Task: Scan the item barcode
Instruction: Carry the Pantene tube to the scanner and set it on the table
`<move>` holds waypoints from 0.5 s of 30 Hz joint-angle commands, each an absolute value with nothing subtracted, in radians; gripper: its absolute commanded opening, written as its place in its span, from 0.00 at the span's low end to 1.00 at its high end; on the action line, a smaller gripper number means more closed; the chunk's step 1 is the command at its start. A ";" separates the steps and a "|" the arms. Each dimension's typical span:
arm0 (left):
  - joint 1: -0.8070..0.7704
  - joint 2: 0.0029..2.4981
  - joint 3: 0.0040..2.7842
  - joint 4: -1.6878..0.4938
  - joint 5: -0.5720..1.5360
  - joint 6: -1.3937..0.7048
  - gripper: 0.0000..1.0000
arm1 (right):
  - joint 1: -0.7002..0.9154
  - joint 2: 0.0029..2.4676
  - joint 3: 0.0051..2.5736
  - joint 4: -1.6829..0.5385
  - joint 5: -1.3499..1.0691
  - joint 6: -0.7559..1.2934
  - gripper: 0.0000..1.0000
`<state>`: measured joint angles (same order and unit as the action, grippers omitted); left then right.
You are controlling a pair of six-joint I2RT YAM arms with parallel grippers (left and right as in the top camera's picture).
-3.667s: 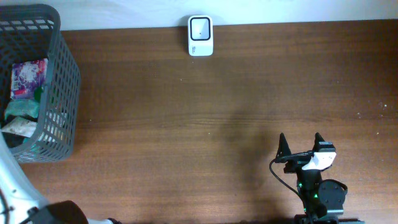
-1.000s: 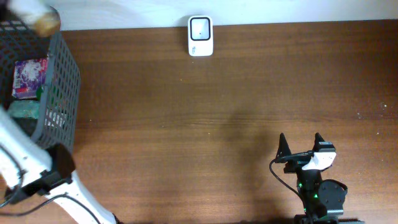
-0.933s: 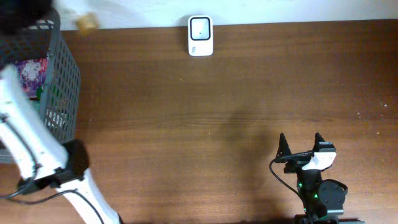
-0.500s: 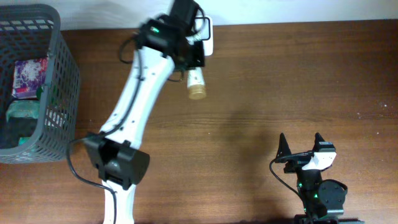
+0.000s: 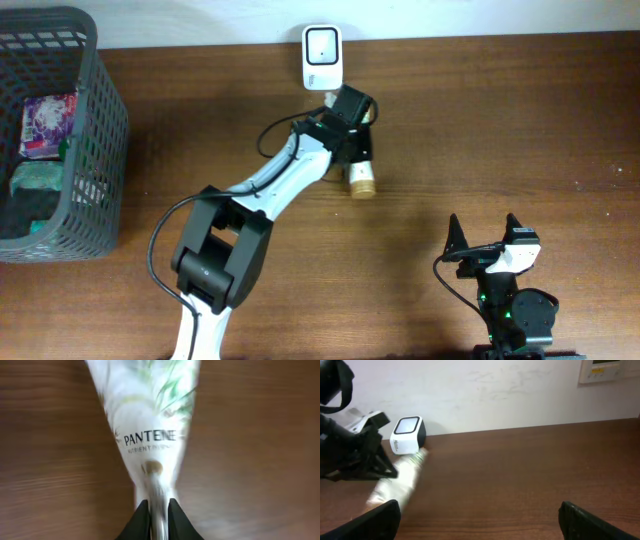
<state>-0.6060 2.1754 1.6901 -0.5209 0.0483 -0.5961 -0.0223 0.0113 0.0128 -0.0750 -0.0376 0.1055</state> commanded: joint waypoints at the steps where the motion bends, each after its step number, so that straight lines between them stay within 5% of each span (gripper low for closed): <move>1: -0.668 2.144 1.699 -0.482 0.128 -0.606 0.18 | -0.014 0.004 0.006 -0.079 -0.029 0.109 0.99; 3: -0.693 2.144 1.699 -0.450 0.128 -0.606 0.36 | -0.014 0.004 0.006 -0.079 -0.029 0.109 0.99; 8: -0.643 2.075 1.740 -0.440 0.128 -0.598 0.36 | -0.014 0.004 0.006 -0.079 -0.029 0.109 0.99; 15: -0.242 1.681 1.768 -0.489 0.127 -0.402 0.50 | -0.014 0.004 0.006 -0.079 -0.029 0.109 0.99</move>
